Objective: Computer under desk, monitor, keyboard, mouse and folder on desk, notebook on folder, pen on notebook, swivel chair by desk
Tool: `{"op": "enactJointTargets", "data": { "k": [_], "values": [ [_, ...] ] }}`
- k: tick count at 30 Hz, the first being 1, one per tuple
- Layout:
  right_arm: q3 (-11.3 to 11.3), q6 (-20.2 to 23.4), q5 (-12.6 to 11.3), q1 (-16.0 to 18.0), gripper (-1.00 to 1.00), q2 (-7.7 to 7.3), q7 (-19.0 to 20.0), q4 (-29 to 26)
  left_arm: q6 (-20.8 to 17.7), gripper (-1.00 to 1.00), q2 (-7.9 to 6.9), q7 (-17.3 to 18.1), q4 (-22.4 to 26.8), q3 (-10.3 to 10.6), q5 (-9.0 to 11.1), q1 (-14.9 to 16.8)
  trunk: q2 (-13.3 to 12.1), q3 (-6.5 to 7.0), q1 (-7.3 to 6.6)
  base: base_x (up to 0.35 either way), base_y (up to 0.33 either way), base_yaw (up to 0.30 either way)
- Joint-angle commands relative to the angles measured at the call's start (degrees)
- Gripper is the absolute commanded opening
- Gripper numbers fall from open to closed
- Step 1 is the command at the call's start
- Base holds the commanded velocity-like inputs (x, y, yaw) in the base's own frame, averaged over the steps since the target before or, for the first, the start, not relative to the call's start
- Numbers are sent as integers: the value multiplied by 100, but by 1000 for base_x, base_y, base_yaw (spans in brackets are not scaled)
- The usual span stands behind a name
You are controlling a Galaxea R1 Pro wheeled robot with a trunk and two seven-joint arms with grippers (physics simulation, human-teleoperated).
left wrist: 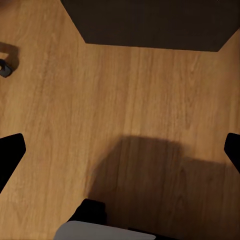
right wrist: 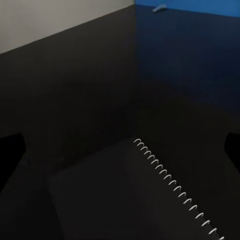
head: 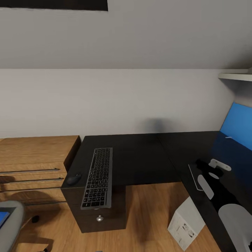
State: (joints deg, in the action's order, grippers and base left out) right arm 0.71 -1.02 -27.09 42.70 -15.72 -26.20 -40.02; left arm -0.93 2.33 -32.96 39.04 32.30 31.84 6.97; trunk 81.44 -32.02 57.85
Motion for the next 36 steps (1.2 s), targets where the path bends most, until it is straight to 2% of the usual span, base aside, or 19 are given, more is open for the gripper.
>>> {"op": "enactJointTargets", "data": {
  "k": [1, 9, 17, 18, 23, 25, 36],
  "values": [
    [9, -16, -45, 2, 100, -2, -16, -6, -9, 100, -5, -47, 8, 27, 32, 6, 3, -6, 0, 30, -29, 0],
    [5, -15, -35, -6, 100, -12, 4, 18, 89, 100, -3, -67, 12, 28, 25, 5, 3, -6, 0, 9, -9, 0],
    [-12, 10, -59, 1, 100, -23, 64, 391, 628, 100, 4, -50, 21, 37, 30, 6, 3, -6, 0, 1, -1, 0],
    [-26, 7, -69, 12, 100, -68, 202, 656, 747, 100, 9, -46, 38, 39, 32, 6, 3, -6, 0, 0, 0, 0],
    [-41, 6, -93, 31, 100, -222, 513, 1072, 814, 100, 18, -44, 60, 40, 32, 6, 3, -6, 0, 0, 0, 0],
    [-47, -1, -106, 48, 100, -333, 704, 1351, 827, 100, 23, -45, 66, 40, 32, 6, 3, -6, 0, 0, 0, 0],
    [-54, 12, -119, 54, 100, -387, 823, 1493, 832, 100, 30, -55, 63, 40, 32, 3, 3, -6, 0, 0, 0, 0]
  ]
}}
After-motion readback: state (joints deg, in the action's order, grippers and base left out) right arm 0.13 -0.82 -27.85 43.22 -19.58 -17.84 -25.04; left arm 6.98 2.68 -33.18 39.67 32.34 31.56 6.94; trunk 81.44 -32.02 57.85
